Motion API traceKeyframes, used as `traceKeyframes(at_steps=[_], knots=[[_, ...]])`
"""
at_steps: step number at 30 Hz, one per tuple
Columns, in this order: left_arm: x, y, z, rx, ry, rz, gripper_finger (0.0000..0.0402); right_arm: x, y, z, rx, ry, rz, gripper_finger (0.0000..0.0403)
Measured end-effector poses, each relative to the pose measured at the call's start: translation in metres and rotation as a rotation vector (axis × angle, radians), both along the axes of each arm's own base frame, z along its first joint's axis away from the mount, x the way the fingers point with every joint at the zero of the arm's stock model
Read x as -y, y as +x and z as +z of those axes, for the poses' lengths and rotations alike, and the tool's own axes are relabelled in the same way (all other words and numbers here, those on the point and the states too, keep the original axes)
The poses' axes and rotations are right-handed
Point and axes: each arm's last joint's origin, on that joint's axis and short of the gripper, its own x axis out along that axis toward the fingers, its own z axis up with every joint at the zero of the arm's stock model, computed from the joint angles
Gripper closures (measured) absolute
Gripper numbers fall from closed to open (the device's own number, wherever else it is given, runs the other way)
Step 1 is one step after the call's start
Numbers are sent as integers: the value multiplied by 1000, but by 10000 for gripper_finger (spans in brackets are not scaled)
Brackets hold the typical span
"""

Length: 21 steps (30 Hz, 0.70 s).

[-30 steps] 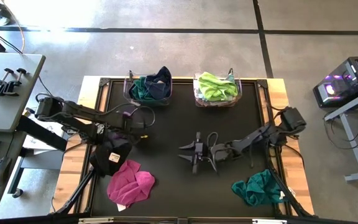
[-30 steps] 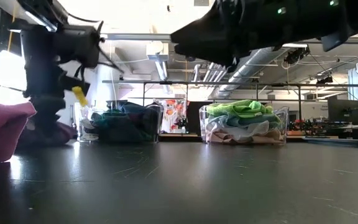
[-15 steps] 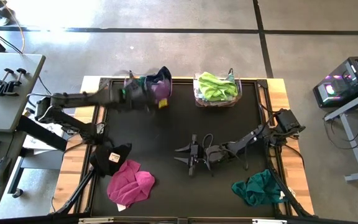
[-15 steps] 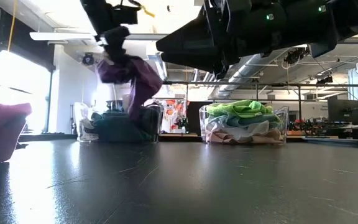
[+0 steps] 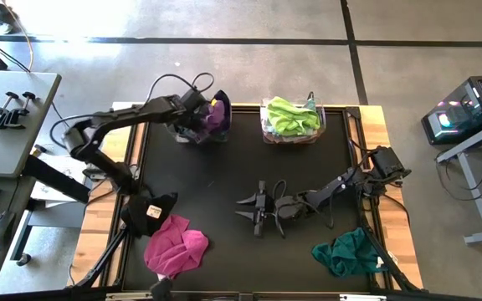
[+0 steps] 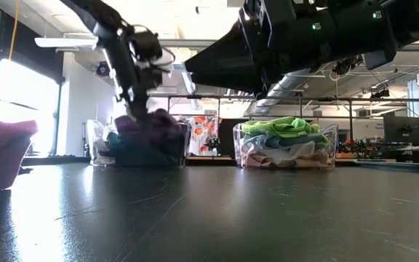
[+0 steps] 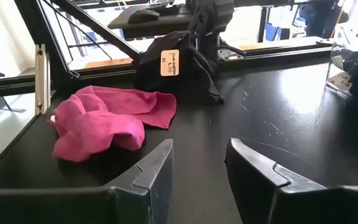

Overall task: Sort towels by color in basket
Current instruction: Put the violet microfiber towel into the left transparent bin

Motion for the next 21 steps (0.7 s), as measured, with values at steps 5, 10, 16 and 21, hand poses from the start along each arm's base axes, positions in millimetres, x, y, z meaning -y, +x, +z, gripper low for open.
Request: traceKeyframes(at_steps=[5,10,16,21], knots=[[-15,1,-11,-30,12,20,352,-4,-2,-1,-9,22,8,265],[-20,-4,15,-73,4,16,278,-6,-2,-1,-10,4,15,265],[-17,-10,68,-122,59,46,226,-3,-2,-2,-17,11,5,265],[-16,-12,101,-87,153,38,221,-4,-2,-2,-23,9,9,265]])
